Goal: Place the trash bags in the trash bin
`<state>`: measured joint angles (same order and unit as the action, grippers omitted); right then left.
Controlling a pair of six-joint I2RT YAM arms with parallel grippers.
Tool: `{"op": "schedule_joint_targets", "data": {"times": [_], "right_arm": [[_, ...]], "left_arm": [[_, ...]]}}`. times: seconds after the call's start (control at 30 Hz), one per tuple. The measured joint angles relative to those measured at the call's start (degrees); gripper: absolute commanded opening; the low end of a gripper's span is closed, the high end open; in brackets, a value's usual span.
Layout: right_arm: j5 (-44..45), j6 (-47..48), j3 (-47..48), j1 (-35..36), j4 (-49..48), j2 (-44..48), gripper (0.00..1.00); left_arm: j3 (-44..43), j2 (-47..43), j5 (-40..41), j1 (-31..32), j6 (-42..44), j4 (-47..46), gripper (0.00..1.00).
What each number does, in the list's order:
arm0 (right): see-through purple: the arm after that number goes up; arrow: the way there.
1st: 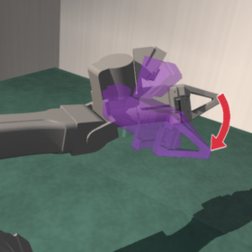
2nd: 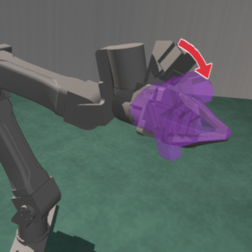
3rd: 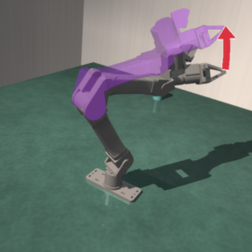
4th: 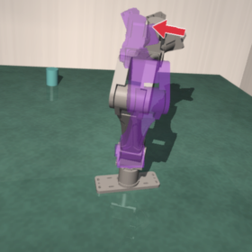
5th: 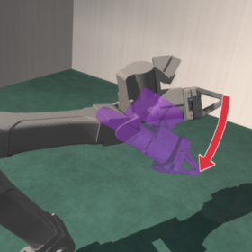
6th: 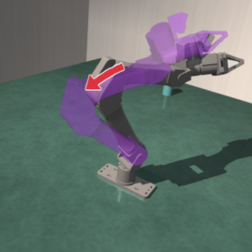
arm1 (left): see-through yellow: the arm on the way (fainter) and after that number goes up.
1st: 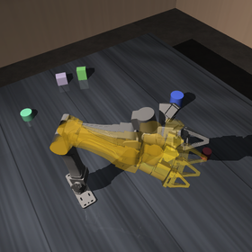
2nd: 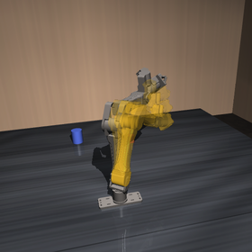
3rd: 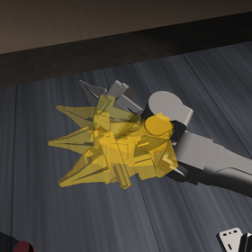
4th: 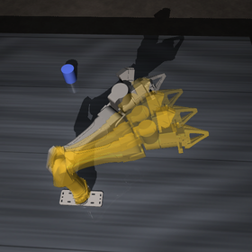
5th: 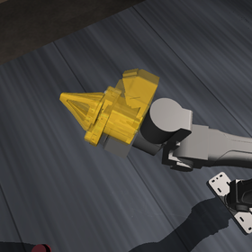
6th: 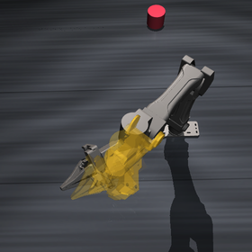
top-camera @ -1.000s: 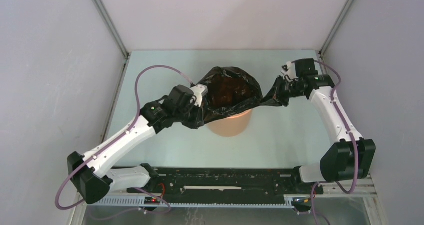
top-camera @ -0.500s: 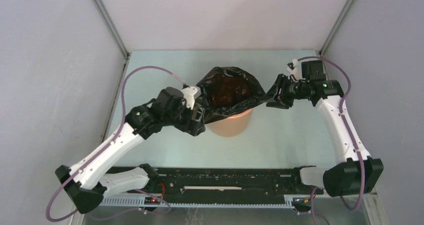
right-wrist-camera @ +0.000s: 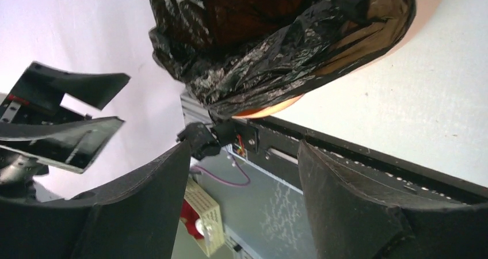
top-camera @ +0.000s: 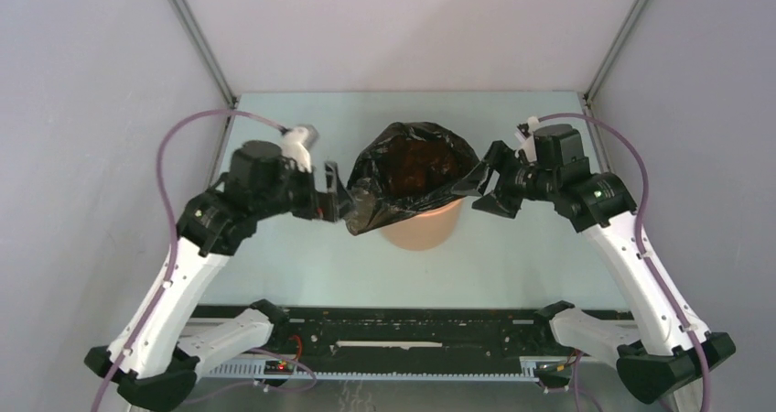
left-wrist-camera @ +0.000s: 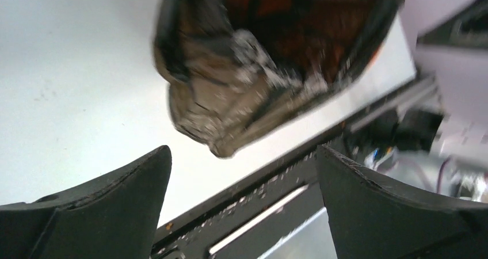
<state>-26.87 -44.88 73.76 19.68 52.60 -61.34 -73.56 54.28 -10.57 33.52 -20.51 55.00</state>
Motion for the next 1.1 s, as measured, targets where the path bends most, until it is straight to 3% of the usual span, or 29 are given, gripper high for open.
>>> {"op": "schedule_joint_targets", "data": {"times": [0.13, 0.27, 0.37, 0.57, 0.8, 1.1], "right_arm": [[6.38, -8.41, -1.44, 2.45, -2.08, 0.42, 0.75], [10.45, -14.05, -4.94, 2.49, -3.13, 0.42, 0.65], [11.76, -15.98, -6.73, 2.29, -3.78, 0.20, 0.57], [12.35, -17.09, -7.39, 2.10, -5.90, -0.98, 0.27], [12.22, -17.42, -7.72, 1.66, -7.26, 0.09, 0.00], [6.03, -14.32, -10.10, -2.51, -7.17, 5.81, 0.00]], "left_arm": [[-3.21, 1.66, -1.53, -10.14, -6.05, -0.96, 1.00], [-2.71, 5.03, -5.70, -17.18, -13.49, -5.09, 1.00], [-1.36, 7.85, -8.52, -18.34, -16.74, -8.74, 1.00], [1.33, 10.34, -12.28, -18.34, -19.12, -12.83, 1.00], [4.46, 10.34, -13.99, -18.34, -20.68, -14.60, 1.00], [4.55, 10.29, -15.56, -18.32, -21.20, -16.65, 1.00]]}}
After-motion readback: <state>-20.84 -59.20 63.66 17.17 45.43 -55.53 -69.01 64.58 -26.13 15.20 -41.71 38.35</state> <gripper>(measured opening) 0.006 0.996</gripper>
